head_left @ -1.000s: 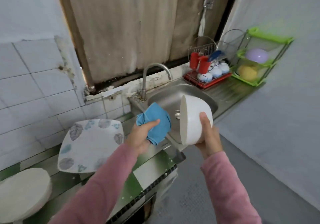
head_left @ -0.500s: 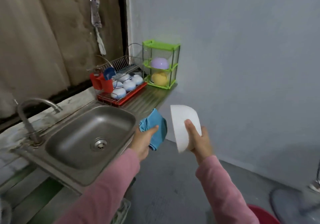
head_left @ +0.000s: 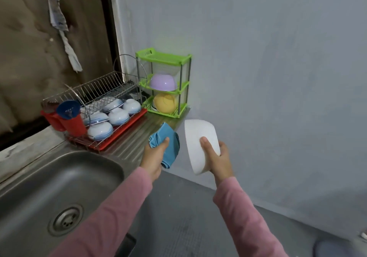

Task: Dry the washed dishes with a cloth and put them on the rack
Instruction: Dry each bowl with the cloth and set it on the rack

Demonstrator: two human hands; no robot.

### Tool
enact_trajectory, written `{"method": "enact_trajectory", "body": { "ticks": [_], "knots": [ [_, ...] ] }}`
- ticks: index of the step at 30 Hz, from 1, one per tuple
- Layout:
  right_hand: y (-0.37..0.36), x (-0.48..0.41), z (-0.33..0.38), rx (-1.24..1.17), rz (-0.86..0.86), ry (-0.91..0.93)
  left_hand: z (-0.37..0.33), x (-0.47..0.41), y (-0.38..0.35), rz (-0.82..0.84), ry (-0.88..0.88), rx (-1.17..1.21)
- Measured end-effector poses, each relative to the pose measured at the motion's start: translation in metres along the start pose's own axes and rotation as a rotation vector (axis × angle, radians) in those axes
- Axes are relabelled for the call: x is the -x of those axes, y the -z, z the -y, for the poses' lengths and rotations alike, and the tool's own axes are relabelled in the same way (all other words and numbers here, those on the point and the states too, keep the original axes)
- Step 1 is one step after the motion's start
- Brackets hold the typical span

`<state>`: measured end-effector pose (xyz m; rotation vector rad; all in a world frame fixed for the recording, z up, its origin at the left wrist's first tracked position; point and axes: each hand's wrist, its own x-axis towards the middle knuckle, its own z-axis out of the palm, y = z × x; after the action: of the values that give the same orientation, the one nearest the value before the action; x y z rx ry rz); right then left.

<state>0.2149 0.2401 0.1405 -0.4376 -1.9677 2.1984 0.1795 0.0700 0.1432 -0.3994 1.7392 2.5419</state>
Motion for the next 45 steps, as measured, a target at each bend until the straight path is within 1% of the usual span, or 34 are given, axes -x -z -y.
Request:
{"method": "enact_trajectory", "body": {
  "ticks": [3, 8, 11, 13, 18, 24, 26, 32, 37, 42, 45],
  "knots": [
    [-0.028, -0.056, 0.014, 0.037, 0.036, 0.027, -0.016, -0.057, -0.011, -0.071, -0.035, 0.005],
    [-0.063, -0.131, 0.027, 0.023, 0.091, 0.083, -0.031, -0.132, -0.024, -0.185, -0.201, -0.075],
    [-0.086, -0.165, 0.027, 0.037, 0.106, 0.125, -0.033, -0.166, -0.018, -0.225, -0.195, -0.104],
    [-0.103, -0.189, 0.025, 0.049, 0.119, 0.148, -0.033, -0.193, -0.008, -0.263, -0.189, -0.078],
    [-0.158, -0.253, 0.026, 0.143, 0.158, 0.233, -0.045, -0.249, 0.006, -0.365, -0.210, -0.061],
    [-0.210, -0.330, 0.037, 0.360, 0.151, 0.438, -0.065, -0.317, -0.001, -0.468, -0.241, -0.077],
    [-0.221, -0.357, 0.035, 0.432, 0.153, 0.478, -0.068, -0.337, -0.007, -0.498, -0.243, -0.093],
    [-0.249, -0.421, 0.031, 0.549, 0.142, 0.499, -0.068, -0.382, -0.013, -0.563, -0.219, -0.086],
    [-0.269, -0.458, 0.038, 0.611, 0.135, 0.444, -0.066, -0.399, -0.014, -0.596, -0.199, -0.050],
    [-0.275, -0.480, 0.044, 0.771, 0.091, 0.356, -0.066, -0.409, -0.013, -0.635, -0.180, -0.024],
    [-0.276, -0.481, 0.044, 0.775, 0.064, 0.351, -0.065, -0.411, -0.009, -0.646, -0.185, -0.037]
  ]
}}
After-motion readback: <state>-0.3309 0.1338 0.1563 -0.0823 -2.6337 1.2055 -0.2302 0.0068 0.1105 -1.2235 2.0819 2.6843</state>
